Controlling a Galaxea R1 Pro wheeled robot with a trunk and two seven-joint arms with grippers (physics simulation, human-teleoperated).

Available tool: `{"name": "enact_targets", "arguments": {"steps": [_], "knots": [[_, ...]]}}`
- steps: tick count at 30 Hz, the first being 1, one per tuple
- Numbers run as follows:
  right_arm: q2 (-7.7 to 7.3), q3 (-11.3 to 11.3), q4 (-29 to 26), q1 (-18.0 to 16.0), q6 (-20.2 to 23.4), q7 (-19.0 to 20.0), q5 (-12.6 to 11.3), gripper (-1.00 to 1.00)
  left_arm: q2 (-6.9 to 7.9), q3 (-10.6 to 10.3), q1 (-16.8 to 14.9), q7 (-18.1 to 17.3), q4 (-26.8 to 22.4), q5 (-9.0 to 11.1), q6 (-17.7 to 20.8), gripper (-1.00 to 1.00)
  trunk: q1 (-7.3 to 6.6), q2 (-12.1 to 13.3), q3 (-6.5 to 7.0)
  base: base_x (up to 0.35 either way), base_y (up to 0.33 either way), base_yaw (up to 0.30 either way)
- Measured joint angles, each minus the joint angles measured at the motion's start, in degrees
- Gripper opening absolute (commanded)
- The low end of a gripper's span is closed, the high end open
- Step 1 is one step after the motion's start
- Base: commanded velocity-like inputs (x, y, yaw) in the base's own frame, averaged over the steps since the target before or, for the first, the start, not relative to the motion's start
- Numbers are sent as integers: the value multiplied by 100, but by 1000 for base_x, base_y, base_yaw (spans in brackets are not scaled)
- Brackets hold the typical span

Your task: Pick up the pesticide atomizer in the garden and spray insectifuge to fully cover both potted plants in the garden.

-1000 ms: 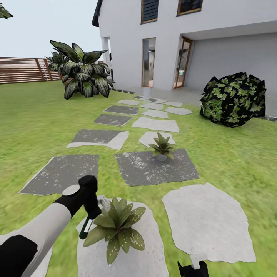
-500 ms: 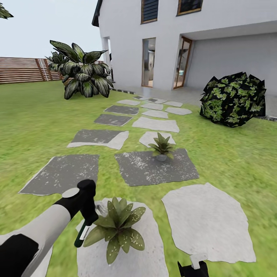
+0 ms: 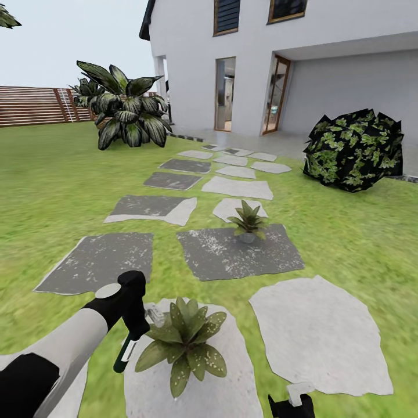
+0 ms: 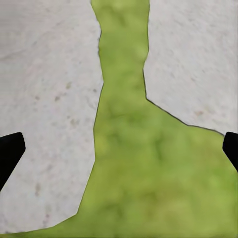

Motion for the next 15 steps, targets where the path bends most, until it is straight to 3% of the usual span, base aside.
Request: {"name": "enact_targets", "arguments": {"steps": [6, 15], "knots": [[-1, 0, 2, 1, 0, 1, 0, 100, -2, 2, -1, -2, 1, 9, -7, -100, 1, 0, 0, -42, 1, -234], [-1, -1, 2, 1, 1, 0, 0, 100, -3, 14, -2, -2, -8, 9, 0, -100, 4, 0, 0, -305, 49, -284]]}}
